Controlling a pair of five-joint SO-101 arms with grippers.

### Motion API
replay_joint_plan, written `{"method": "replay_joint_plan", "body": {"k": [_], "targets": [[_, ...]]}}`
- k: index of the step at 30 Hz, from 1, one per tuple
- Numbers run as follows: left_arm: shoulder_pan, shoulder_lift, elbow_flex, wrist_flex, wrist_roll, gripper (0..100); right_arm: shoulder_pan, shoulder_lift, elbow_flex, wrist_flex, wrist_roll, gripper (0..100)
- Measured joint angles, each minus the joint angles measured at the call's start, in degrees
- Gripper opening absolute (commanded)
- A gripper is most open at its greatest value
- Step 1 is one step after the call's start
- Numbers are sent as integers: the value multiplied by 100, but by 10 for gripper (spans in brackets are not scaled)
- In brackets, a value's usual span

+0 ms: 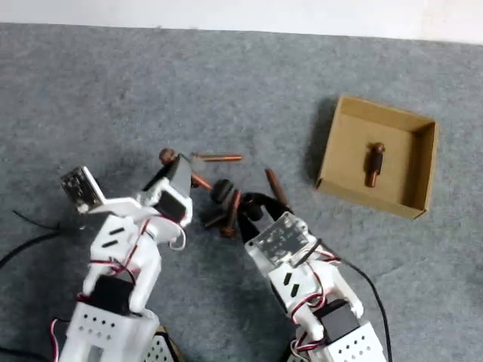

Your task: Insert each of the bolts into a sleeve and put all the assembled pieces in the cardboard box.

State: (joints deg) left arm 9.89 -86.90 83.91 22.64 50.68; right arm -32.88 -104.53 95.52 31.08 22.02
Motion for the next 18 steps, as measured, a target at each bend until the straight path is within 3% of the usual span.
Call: {"method": "replay_joint_plan", "body": {"k": [9,18], "targets": [[624,-1266,993,-105,0,7,-378,0,0,0,343,5],[607,-1688,1055,-123,9,7,-378,0,0,0,607,5]]}}
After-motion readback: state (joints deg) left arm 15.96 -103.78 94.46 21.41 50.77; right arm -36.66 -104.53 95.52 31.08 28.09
